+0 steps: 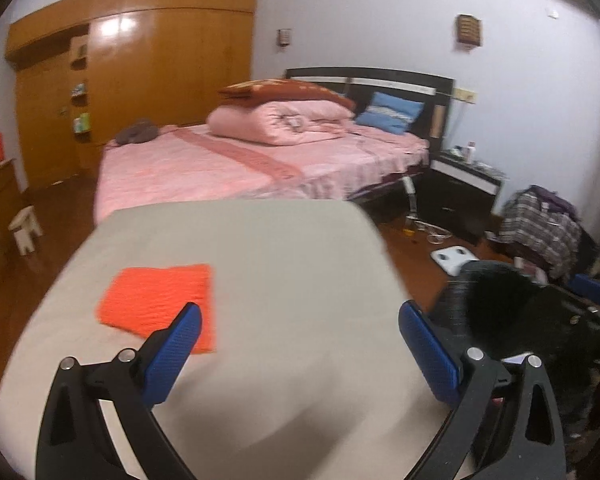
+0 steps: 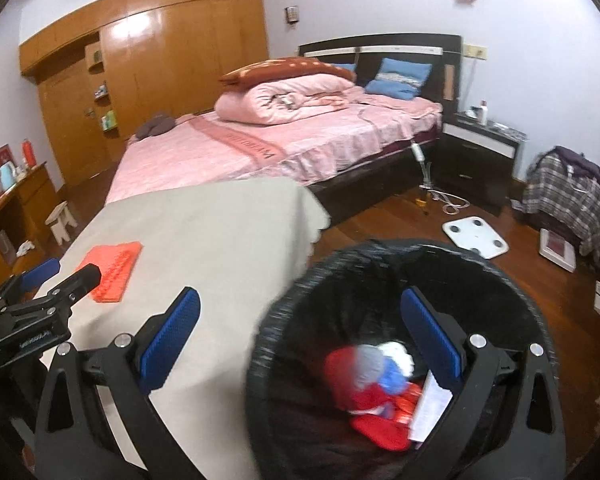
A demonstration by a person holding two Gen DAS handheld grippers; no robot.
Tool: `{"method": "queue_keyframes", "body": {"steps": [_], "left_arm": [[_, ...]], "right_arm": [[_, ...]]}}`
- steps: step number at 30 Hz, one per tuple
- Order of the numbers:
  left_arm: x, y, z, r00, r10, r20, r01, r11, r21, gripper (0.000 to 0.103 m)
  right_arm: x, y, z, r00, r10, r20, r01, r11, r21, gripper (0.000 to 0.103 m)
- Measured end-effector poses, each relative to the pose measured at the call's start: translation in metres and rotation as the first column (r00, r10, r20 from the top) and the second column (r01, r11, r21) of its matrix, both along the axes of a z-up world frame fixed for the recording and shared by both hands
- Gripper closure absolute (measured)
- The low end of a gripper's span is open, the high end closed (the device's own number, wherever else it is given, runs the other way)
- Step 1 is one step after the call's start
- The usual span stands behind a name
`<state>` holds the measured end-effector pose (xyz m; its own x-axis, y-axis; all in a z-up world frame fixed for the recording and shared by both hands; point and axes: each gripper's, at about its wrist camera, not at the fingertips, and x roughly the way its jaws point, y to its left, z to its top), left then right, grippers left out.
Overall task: Collect trash
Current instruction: 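Withdraw both open tools from the bin toward the orange mesh nets on the table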
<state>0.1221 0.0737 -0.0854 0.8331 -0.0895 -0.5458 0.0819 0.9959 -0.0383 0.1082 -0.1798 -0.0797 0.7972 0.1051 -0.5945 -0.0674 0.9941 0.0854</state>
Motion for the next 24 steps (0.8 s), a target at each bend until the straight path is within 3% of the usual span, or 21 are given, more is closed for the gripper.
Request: {"method": "queue_keyframes", "body": {"steps": [12,24], "left_arm": [[0.048,0.097,-0.044,0.975,0.209,-0.072,-0.206,0.977,0.048,0.006],[0.091,0.124,-0.083,0.958,0.225,-0.177,-0.219,0.974,0.053,0.009]], "right_arm": [[0.051,0.094,-0.019,0.989,0.147,-0.017,-0.147,0.989,-0.01,0.005],[0.076,0.132,-0.046,0.977,0.202,-0.062,-0.204,0.979,-0.027,0.005]]}}
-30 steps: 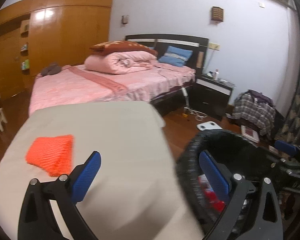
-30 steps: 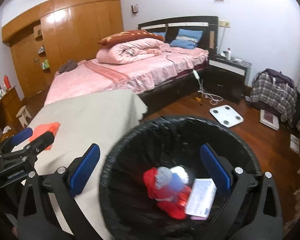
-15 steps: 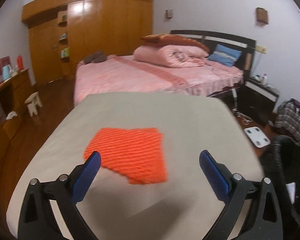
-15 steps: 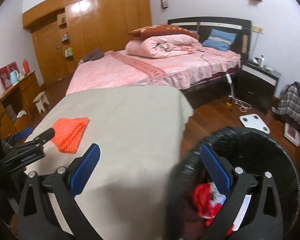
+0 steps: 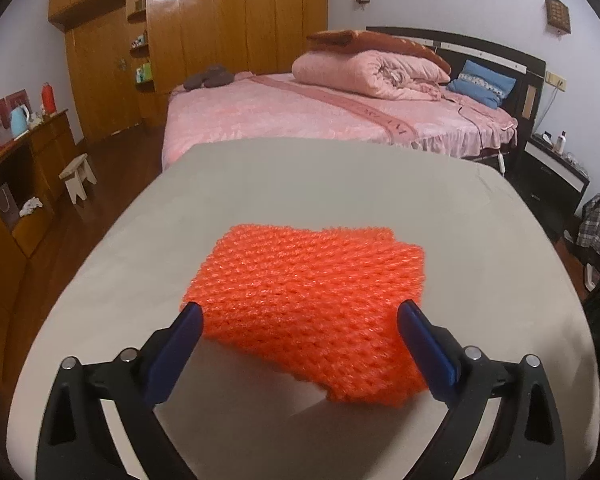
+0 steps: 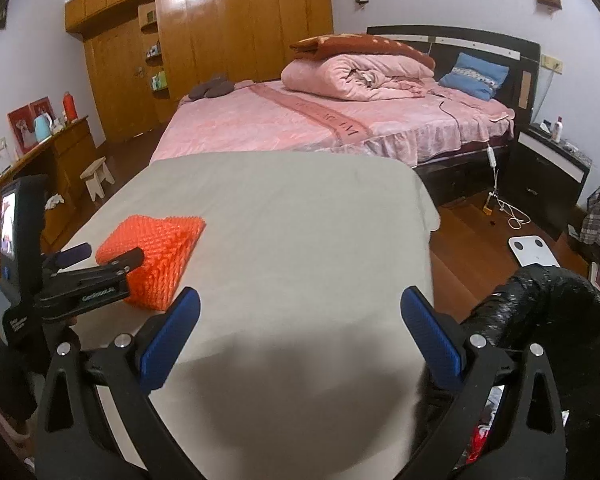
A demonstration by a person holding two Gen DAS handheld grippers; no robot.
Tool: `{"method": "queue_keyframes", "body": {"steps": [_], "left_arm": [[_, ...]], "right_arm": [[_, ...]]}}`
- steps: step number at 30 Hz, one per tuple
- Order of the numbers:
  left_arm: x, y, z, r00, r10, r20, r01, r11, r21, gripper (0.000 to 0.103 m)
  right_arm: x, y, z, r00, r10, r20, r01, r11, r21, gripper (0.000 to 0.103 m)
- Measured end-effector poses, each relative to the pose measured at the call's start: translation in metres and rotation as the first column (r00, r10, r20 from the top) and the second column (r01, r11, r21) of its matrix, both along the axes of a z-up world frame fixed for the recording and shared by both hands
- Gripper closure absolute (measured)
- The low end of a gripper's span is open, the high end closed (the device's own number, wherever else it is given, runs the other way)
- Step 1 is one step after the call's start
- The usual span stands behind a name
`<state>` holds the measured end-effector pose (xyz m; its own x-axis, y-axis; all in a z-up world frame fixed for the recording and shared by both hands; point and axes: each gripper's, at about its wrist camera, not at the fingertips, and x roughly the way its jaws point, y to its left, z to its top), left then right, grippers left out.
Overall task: Collect trash
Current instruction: 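Withdraw both open tools from the bin toward the orange mesh nets on the table, then grasp the larger orange mesh net with the left tool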
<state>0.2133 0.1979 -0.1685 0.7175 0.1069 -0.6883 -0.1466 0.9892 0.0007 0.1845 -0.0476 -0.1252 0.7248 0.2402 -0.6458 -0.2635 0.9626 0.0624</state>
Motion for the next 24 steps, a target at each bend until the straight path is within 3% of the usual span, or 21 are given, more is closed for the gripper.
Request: {"method": "queue_keyframes", "body": {"steps": [9,17,19,22,24], "left_arm": [[0.009,0.015,-0.018,0.998,-0.012,-0.06,0.004,0.993,-0.116,0.009],[0.008,0.018,-0.021,0.998,-0.019,-0.064,0.01,0.99,-0.138,0.01],[0.007,0.019,-0.021,0.998,-0.021,-0.059,0.013,0.99,-0.144,0.013],[0.005,0.019,-0.02,0.998,-0.04,-0.042,0.033,0.987,-0.159,0.027],[0.004,0.016,-0.02,0.997,-0.073,-0.028,0.067,0.982,-0.179,0.045]], "right_arm": [[0.001,0.013,-0.013,1.0,0.017,-0.025,-0.018,1.0,-0.009,0.005],[0.006,0.027,-0.028,0.998,0.039,-0.054,-0.04,0.999,-0.014,0.005],[0.007,0.028,-0.032,0.997,0.04,-0.067,-0.041,0.999,-0.014,0.005],[0.009,0.027,-0.039,0.996,0.037,-0.084,-0.038,0.999,-0.018,0.005],[0.009,0.026,-0.043,0.995,0.032,-0.096,-0.033,0.999,-0.016,0.005]]}}
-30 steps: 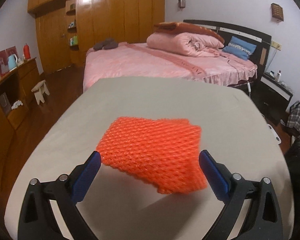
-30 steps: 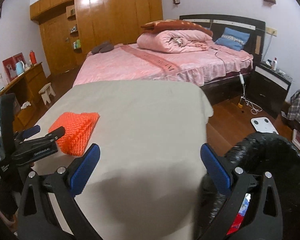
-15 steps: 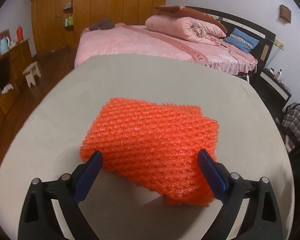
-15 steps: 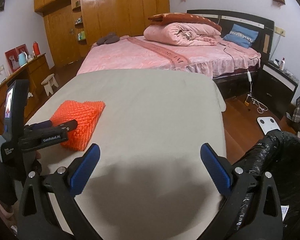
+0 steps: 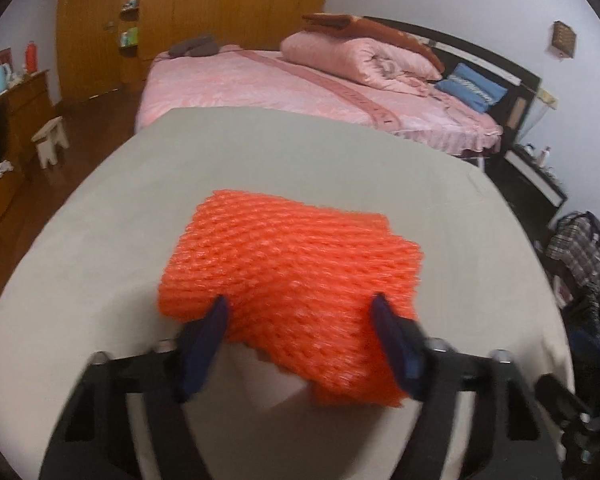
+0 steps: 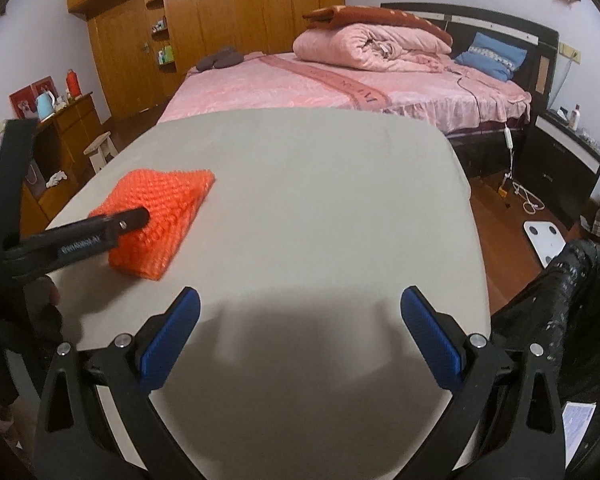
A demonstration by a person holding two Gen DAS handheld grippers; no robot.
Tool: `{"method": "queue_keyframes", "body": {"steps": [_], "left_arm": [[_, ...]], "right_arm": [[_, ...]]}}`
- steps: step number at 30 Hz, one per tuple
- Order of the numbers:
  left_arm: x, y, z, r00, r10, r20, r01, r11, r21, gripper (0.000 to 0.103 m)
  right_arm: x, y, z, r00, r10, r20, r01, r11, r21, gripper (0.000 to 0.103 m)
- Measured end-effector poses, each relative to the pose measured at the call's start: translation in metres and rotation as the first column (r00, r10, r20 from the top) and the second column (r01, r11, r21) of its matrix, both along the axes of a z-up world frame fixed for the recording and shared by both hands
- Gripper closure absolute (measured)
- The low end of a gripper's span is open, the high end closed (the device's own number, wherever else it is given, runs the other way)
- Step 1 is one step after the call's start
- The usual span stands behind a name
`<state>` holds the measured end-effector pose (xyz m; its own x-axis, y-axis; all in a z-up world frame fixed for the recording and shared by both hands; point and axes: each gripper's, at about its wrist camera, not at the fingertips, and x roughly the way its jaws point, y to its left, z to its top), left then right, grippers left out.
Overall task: Collect trash
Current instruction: 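Grasp the larger orange mesh net with the left tool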
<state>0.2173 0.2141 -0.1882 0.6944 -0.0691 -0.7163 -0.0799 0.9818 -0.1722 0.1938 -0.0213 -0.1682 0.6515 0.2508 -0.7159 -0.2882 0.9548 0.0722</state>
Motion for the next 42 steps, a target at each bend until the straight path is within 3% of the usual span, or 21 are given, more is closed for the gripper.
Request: {"method": "queue_keyframes", "body": {"steps": [3,5,10,16,20,26,30,35,42], "left_arm": [[-0.001,-0.005,0.003,1.0,-0.026,0.016,0.026,1.0,-0.003,0.062],[-0.001,-0.006,0.005,0.999,-0.024,0.03,0.024,1.0,-0.009,0.066],[-0.008,0.0,0.014,0.997,0.001,0.077,0.003,0.999,-0.049,0.066],[-0.016,0.004,0.02,0.997,-0.001,0.076,0.006,0.998,-0.065,0.064],[-0.02,0.006,0.021,0.998,0.008,0.066,-0.004,0.998,-0.058,0.053],[-0.028,0.01,0.019,0.998,0.004,0.055,-0.002,0.999,-0.038,0.053],[-0.034,0.012,0.022,0.998,-0.008,0.066,0.01,0.999,-0.031,0.065],[-0.045,0.018,0.034,0.994,-0.009,0.107,0.011,1.0,-0.024,0.065],[-0.063,0.033,0.038,0.994,0.021,0.107,-0.022,1.0,0.001,0.065]], "right_arm": [[0.001,-0.002,-0.002,1.0,-0.006,-0.009,0.007,1.0,0.006,0.005],[0.001,-0.002,-0.003,1.0,-0.006,-0.01,0.006,1.0,0.008,0.005],[-0.001,-0.001,-0.003,1.0,0.001,-0.004,-0.001,1.0,-0.002,0.005],[0.001,0.0,-0.003,1.0,0.001,0.0,-0.001,1.0,-0.014,0.005],[-0.001,0.002,-0.004,1.0,0.008,0.003,-0.008,1.0,-0.02,0.005],[-0.002,0.003,-0.004,1.0,0.009,0.003,-0.009,1.0,-0.023,0.005],[-0.002,0.003,-0.005,1.0,0.01,0.001,-0.01,1.0,-0.024,0.005],[-0.002,0.005,-0.004,1.0,0.014,0.006,-0.014,1.0,-0.023,0.005],[-0.002,0.018,0.001,0.999,0.032,0.016,-0.031,0.999,-0.01,0.005]]}}
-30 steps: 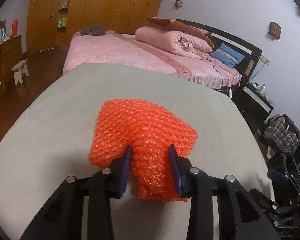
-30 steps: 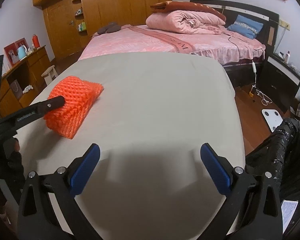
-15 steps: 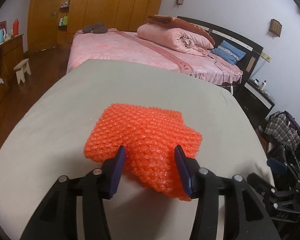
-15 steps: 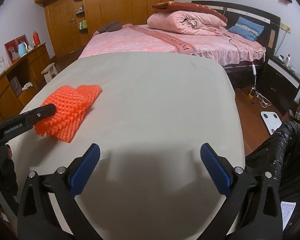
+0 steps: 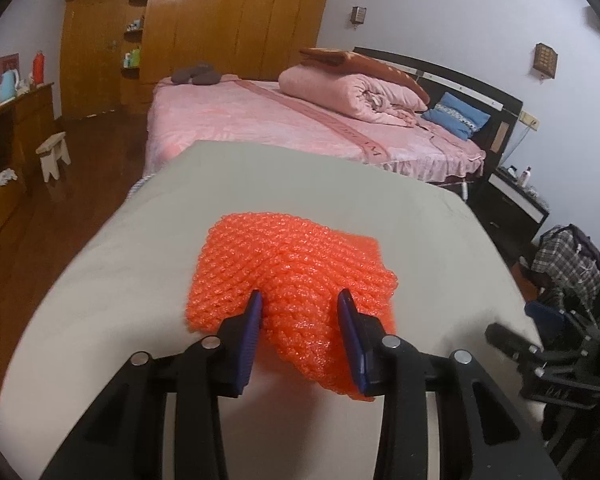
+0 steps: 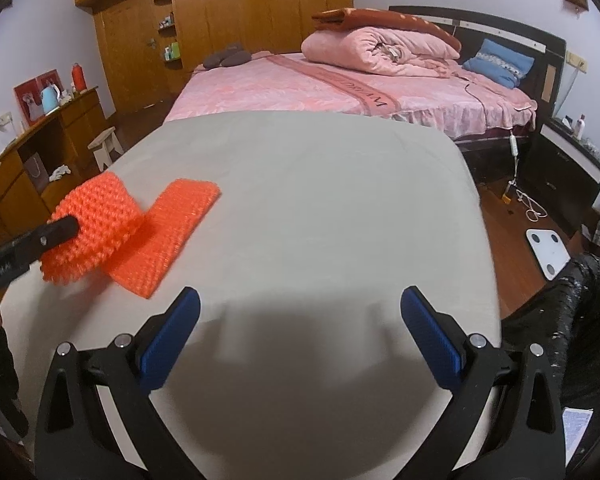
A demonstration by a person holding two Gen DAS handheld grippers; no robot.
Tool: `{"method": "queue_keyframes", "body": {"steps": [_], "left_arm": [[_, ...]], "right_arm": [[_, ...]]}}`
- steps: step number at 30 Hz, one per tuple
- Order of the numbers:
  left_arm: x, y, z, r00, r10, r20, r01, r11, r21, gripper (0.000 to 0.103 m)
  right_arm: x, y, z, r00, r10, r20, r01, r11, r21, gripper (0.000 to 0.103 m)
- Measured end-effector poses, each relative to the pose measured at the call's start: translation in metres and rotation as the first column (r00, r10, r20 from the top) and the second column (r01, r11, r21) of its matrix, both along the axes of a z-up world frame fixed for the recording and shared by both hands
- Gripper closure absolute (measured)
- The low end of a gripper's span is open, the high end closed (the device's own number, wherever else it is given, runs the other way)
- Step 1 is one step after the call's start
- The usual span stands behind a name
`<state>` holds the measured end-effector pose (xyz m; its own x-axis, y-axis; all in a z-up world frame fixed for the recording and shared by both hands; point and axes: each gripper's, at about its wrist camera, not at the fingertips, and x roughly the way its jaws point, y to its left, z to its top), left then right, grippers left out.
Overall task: Collect trash
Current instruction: 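Grasp the larger orange mesh net with the left tool, then grasp the narrow orange mesh net with the right tool while the left holds its net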
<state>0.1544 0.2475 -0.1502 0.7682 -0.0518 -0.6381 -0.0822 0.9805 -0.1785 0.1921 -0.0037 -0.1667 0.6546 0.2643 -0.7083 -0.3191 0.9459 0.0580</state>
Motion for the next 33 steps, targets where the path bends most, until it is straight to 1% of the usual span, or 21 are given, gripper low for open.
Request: {"method": "queue_keyframes", "body": {"steps": [4,11,17,22,26,28,30,33], "left_arm": [[-0.003,0.013,-0.008,0.999,0.034,-0.022,-0.034,0.999,0.004,0.065],[-0.01,0.038,-0.015,0.996,0.086,-0.03,-0.084,0.995,0.048,0.065],[-0.017,0.053,-0.015,0.995,0.102,-0.021,-0.102,0.994,0.039,0.065],[-0.02,0.063,-0.016,0.993,0.117,-0.014,-0.116,0.992,0.042,0.065],[-0.02,0.071,-0.016,0.991,0.136,-0.01,-0.135,0.99,0.029,0.065],[-0.021,0.074,-0.017,0.99,0.137,-0.01,-0.137,0.99,0.025,0.065],[-0.021,0.075,-0.017,0.991,0.136,-0.009,-0.136,0.99,0.023,0.065],[-0.021,0.075,-0.017,0.991,0.134,-0.005,-0.134,0.991,0.027,0.065]], "right_arm": [[-0.001,0.021,0.001,0.999,0.036,0.0,-0.036,0.999,-0.004,0.005],[0.004,0.057,0.003,0.997,0.07,-0.018,-0.07,0.998,0.01,0.005],[0.009,0.096,0.001,0.994,0.108,-0.036,-0.108,0.994,-0.002,0.005],[0.016,0.119,0.0,0.992,0.111,-0.052,-0.111,0.994,0.0,0.005],[0.017,0.133,-0.01,0.992,0.105,-0.075,-0.108,0.994,-0.034,0.005],[0.017,0.139,-0.018,0.991,0.096,-0.094,-0.104,0.991,-0.08,0.005],[0.017,0.137,-0.023,0.99,0.091,-0.111,-0.101,0.991,-0.088,0.005],[0.017,0.124,-0.023,0.992,0.062,-0.11,-0.073,0.993,-0.093,0.005]]}}
